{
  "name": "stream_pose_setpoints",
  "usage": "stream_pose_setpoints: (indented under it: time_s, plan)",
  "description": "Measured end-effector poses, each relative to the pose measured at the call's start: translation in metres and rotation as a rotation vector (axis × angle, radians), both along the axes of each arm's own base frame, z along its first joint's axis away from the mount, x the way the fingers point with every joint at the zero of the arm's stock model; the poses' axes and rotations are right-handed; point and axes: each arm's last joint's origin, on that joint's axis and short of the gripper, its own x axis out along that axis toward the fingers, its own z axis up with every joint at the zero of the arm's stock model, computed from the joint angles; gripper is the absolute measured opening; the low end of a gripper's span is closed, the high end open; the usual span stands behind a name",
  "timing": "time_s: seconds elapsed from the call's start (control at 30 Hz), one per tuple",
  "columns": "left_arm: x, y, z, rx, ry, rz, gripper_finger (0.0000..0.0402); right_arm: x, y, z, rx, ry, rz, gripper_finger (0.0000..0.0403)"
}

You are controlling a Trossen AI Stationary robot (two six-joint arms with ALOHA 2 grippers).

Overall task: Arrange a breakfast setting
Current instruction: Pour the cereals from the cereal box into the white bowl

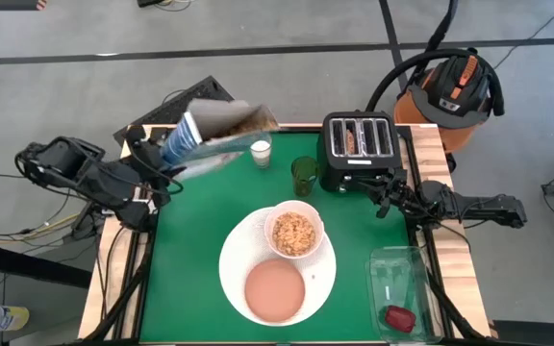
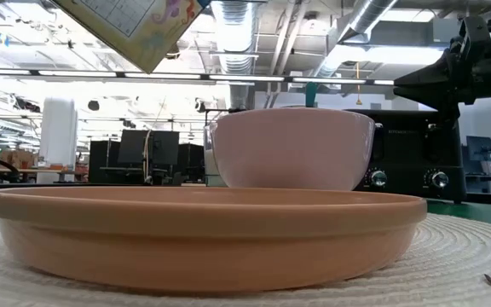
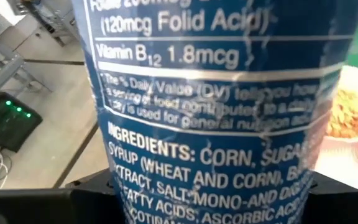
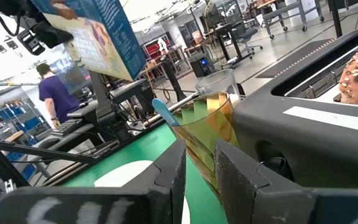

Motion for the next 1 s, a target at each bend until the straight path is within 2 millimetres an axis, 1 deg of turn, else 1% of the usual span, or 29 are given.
stream_pose_setpoints:
  time_s: [0.17,0.27,0.33,0.47,0.63,0.83,1.0]
  plan:
    - [-0.012,0.006,0.005,0.002,-0.076,0.054,0.0204,0.000,0.000,0.000,0.000,0.000,0.000,0.0107]
    - [-0.019,0.009,0.006,0.004,-0.154,0.088,0.0204,0.000,0.000,0.000,0.000,0.001,0.000,0.0107]
    - [-0.023,0.011,0.002,0.011,-0.202,0.115,0.0204,0.000,0.000,0.000,0.000,0.000,0.000,0.0107]
    - [-0.034,0.017,-0.014,0.026,-0.309,0.180,0.0204,0.000,0.000,0.000,0.000,0.000,0.000,0.0107]
    - [-0.038,0.020,-0.044,0.082,-0.417,0.263,0.0204,0.000,0.000,0.000,0.000,0.001,0.000,0.0107]
    - [-0.024,0.015,-0.094,0.072,-0.514,0.333,0.0204,0.000,0.000,0.000,0.000,0.000,0.000,0.0107]
    - [-0.010,0.011,-0.137,0.131,-0.553,0.451,0.0204,0.000,0.000,0.000,0.000,0.000,0.000,0.0107]
